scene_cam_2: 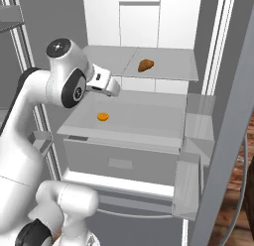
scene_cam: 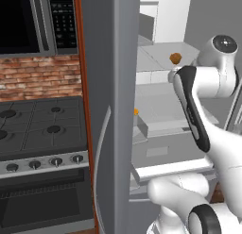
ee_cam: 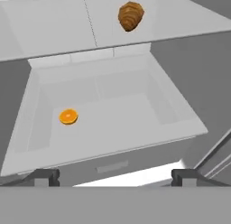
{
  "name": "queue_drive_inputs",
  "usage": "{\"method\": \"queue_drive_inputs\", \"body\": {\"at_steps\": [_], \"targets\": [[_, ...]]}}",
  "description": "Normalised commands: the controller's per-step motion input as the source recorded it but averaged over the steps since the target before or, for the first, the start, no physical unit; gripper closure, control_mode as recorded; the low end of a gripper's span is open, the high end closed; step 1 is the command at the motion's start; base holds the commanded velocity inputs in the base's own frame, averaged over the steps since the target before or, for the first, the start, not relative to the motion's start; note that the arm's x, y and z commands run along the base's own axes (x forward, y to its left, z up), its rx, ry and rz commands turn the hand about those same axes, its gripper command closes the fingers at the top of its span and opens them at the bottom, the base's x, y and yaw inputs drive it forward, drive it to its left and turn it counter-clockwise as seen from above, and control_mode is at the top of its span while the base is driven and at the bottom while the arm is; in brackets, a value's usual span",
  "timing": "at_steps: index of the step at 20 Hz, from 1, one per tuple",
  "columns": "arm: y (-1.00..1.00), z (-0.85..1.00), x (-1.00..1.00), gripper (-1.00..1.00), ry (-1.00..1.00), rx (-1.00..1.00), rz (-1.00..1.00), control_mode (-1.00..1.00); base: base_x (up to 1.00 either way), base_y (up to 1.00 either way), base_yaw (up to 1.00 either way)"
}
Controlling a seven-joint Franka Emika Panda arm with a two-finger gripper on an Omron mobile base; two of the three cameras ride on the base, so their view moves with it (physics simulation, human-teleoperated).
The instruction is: Place the mayonnaise and ketchup from the counter to the top shelf of the fridge. If the existing items in the fridge are on the top shelf, move them to other shelves.
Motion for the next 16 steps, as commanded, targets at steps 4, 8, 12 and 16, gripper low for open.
{"method": "queue_drive_inputs", "body": {"at_steps": [4,8,12,16], "targets": [[-0.62,0.48,0.26,-1.0,0.0,0.05,-0.23,-1.0,0.0,0.0,0.0],[-0.42,0.39,0.51,-1.0,0.0,0.03,-0.17,-1.0,0.0,0.0,0.0],[-0.08,0.19,0.63,-1.0,0.02,0.0,-0.04,-1.0,0.0,0.0,0.0],[-0.01,0.01,0.67,-1.0,0.07,0.0,0.0,-1.0,0.0,0.0,0.0]]}}
